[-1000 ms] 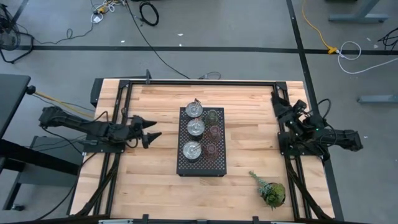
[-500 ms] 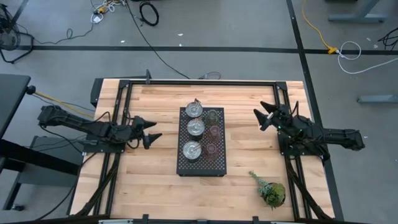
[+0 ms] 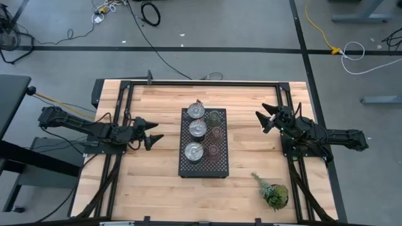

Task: Pick & Place candle stick holders
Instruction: Return to Home Position

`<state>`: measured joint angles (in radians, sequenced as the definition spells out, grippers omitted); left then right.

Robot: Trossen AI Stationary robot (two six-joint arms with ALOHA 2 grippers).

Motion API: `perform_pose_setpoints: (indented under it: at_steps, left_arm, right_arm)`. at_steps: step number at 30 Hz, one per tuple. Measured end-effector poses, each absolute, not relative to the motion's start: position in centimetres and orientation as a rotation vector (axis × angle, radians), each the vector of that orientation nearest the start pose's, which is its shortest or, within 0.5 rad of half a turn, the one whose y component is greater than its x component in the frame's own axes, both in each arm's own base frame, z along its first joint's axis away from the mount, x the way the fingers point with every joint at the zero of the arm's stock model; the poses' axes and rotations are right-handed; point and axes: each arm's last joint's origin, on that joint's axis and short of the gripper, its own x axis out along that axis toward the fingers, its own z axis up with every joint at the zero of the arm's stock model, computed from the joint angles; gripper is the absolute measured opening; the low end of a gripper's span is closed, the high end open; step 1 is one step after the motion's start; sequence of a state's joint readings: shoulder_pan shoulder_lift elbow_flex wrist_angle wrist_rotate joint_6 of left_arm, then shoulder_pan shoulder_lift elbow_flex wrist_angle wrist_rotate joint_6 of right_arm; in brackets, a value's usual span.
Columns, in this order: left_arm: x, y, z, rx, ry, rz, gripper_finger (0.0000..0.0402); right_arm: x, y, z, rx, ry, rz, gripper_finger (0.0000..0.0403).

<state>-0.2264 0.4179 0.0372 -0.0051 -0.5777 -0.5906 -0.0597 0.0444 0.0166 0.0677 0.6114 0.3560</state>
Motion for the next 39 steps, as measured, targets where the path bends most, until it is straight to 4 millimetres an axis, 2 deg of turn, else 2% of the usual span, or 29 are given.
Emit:
perform_pose_setpoints:
  at_steps: [21, 30, 34, 39]
  left_arm:
    - [11.4, -1.0, 14.1, -0.428, 0.238, 0.437, 0.0378]
    - [9.8, -0.7, 17.2, -0.584, -0.094, 0.324, 0.0378]
    - [9.2, -0.5, 18.0, -0.622, -0.186, 0.304, 0.0378]
    - [9.2, -0.6, 18.4, -0.637, -0.221, 0.288, 0.0378]
  right_arm:
    - [9.3, -2.2, 17.2, 0.355, -0.159, -0.657, 0.0369]
    - [9.3, -2.2, 17.2, 0.356, -0.16, -0.652, 0.0369]
    - [9.3, -2.2, 17.2, 0.356, -0.161, -0.648, 0.0369]
    - [9.3, -2.2, 17.2, 0.356, -0.161, -0.648, 0.0369]
